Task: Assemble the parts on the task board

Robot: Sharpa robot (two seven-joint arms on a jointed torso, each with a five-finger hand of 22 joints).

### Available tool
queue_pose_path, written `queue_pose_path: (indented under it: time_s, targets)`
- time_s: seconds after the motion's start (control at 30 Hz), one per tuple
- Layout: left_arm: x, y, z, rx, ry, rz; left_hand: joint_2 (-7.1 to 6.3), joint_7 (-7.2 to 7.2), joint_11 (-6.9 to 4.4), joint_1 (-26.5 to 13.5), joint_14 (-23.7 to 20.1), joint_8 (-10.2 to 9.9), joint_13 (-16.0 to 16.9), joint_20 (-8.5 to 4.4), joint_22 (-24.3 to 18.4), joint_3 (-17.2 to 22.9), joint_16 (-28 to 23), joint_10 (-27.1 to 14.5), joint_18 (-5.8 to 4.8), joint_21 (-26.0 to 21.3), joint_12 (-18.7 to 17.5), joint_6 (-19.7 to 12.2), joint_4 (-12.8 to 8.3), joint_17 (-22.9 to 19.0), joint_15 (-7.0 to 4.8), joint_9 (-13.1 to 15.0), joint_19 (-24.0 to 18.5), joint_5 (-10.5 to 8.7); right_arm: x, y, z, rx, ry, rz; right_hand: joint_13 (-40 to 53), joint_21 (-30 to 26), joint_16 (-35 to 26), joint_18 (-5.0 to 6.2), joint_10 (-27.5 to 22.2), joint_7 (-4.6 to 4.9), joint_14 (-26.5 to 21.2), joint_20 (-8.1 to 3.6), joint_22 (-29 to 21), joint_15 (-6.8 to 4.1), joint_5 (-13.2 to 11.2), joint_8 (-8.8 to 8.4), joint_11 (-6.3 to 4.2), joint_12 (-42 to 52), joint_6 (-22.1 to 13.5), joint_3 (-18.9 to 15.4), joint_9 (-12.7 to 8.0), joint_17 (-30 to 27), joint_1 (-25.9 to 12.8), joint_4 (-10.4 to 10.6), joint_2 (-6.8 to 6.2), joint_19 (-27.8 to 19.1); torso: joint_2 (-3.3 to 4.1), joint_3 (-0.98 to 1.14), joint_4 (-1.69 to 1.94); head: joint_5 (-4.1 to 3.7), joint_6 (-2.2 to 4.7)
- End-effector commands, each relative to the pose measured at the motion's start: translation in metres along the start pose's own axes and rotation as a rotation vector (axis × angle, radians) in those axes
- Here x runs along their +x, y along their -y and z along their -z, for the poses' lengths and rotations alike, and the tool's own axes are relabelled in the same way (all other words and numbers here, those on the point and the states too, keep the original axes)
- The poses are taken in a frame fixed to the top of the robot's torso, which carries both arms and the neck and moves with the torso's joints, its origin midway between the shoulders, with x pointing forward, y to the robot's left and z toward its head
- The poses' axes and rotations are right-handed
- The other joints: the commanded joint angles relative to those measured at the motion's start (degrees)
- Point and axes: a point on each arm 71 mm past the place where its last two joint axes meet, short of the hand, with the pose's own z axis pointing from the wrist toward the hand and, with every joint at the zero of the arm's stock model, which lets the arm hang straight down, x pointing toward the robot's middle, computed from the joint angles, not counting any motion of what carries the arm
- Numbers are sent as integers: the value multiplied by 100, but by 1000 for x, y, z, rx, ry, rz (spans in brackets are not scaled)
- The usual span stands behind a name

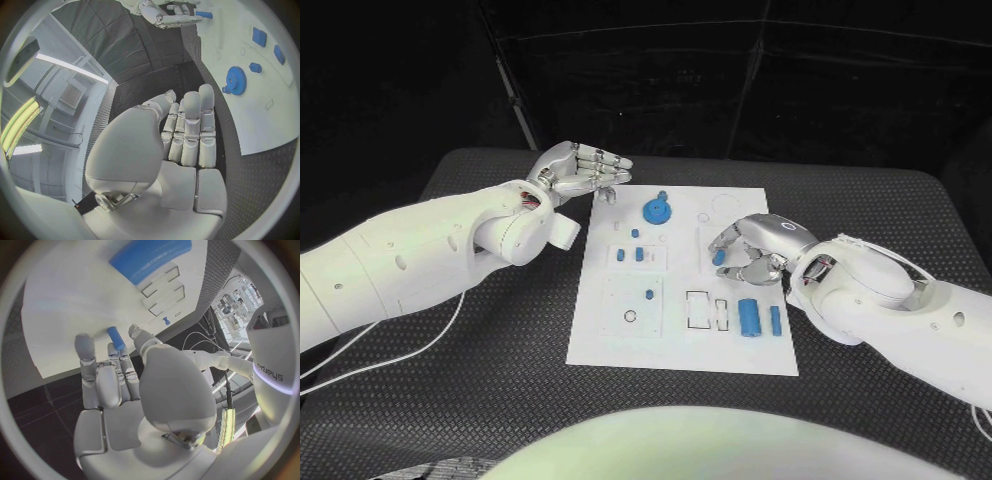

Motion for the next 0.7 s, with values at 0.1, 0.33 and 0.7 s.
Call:
queue_pose_path:
  time_s: [0.1, 0.33, 0.7]
  targets:
    - [1, 1, -1, 7, -9, 8, 24, 14, 1, -48, -31, 2, 11, -3, -11, -30, -35, -26, 115, -24, 38, -3, 8, -3, 2, -8, -35, -16, 1, 0, -3, 3, -5, 37, -6, -24, -34, 76, -30, 33, 141, 1, 3, 10, -23, 21, -14, 65, 30, -29, 10, -14, 63, 8, 79, -23, 7, -1, 0, -5, 1]
    - [1, 1, -1, 6, -9, 8, 24, 14, 1, -48, -31, 2, 11, -3, -11, -30, -35, -26, 115, -24, 38, -3, 8, -3, 2, -8, -35, -16, 1, -1, -6, 0, 6, 34, -10, 23, -67, 61, 195, 10, 141, -18, 82, -22, -134, 50, -46, 193, 188, 92, 19, -62, 143, 49, 230, 61, 1, 2, -6, -4, -8]
    - [1, 1, -1, 6, -10, 8, 24, 14, 1, -48, -31, 2, 11, -3, -11, -30, -35, -26, 115, -24, 38, -3, 8, -3, 2, -8, -35, -16, -2, -1, -6, 13, 49, 43, 97, 280, 67, -3, 1221, -110, 218, -201, 482, -223, -566, 321, -294, 539, 841, 758, 86, 133, 485, -55, 489, 304, -1, 5, -6, -19, -21]
